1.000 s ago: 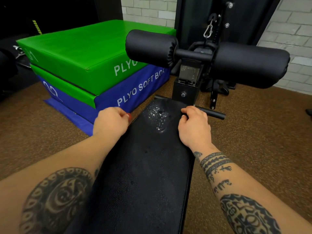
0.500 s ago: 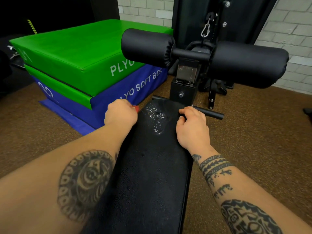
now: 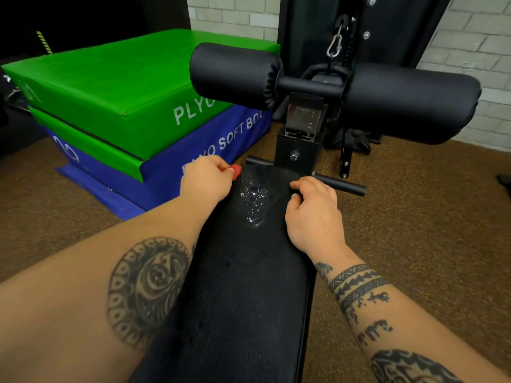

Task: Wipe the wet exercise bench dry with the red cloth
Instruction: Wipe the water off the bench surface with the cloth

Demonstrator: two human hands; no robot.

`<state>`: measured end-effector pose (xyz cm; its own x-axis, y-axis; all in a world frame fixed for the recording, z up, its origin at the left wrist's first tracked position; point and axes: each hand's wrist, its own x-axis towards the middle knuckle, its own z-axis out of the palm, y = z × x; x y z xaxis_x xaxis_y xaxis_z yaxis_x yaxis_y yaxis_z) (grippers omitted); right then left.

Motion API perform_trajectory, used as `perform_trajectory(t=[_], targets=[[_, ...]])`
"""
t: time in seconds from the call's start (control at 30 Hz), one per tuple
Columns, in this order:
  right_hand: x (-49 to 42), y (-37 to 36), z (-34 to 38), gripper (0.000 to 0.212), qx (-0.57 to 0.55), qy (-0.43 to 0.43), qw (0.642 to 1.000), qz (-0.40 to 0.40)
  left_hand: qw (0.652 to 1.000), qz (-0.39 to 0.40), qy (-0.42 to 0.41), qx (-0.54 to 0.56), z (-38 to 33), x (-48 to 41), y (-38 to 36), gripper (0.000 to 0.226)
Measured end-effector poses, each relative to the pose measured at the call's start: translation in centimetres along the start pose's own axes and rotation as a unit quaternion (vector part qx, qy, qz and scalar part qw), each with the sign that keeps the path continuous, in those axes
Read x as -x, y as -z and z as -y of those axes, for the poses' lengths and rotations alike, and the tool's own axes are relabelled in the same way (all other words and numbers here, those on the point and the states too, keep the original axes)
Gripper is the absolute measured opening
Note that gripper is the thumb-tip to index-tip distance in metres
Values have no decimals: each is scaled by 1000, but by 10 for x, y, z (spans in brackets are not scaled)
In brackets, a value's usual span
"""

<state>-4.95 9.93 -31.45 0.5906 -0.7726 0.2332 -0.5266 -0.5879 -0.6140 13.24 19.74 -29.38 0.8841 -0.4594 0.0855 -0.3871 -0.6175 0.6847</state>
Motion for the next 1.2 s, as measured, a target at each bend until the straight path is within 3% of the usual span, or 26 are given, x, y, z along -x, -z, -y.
perform_trajectory(t=[0.07, 0.17, 0.27, 0.33, 0.4, 0.5, 0.6, 0.67, 0.77, 0.83, 0.93, 1.07, 1.2], targets=[[0, 1, 0, 32, -2, -3, 1000, 2, 998, -41, 35, 14, 4, -5, 0, 17], [0, 0, -2, 32, -3, -5, 1000, 3, 992, -72, -4, 100, -1, 0, -1, 13], [0, -1, -2, 32, 2, -3, 1000, 1, 991, 37, -100, 83, -7, 3, 0, 7], [0, -1, -2, 32, 3, -1, 1000, -1, 988, 91, -121, 38, -10, -2, -1, 10], [0, -2, -2, 32, 3, 0, 1000, 1, 992, 79, -99, 17, -13, -10, -6, 8], [-1, -2, -3, 31, -2, 3, 1000, -4, 1000, -17, -3, -24, -9, -22, -10, 11], [-1, -2, -3, 32, -2, 3, 1000, -5, 991, -70, 52, 97, 1, -25, -7, 13], [-1, -3, -4, 31, -1, 1, 1000, -5, 984, -13, -2, 177, 3, -19, -8, 3], [-2, -4, -3, 31, -2, 4, 1000, -6, 987, 80, -76, 120, 0, -11, -6, 8], [-2, -3, -3, 31, -7, 3, 1000, -8, 994, 64, -14, 82, 2, -23, -7, 8], [-2, -3, -3, 31, -5, 5, 1000, -12, 992, 11, 125, 10, 23, -35, -8, 28], [-1, -1, -2, 31, 1, 4, 1000, -7, 963, -31, 230, 134, 49, -21, 16, 22], [1, 4, 3, 31, 5, -3, 1000, -1, 944, -103, 219, 225, 53, -3, 46, 20]])
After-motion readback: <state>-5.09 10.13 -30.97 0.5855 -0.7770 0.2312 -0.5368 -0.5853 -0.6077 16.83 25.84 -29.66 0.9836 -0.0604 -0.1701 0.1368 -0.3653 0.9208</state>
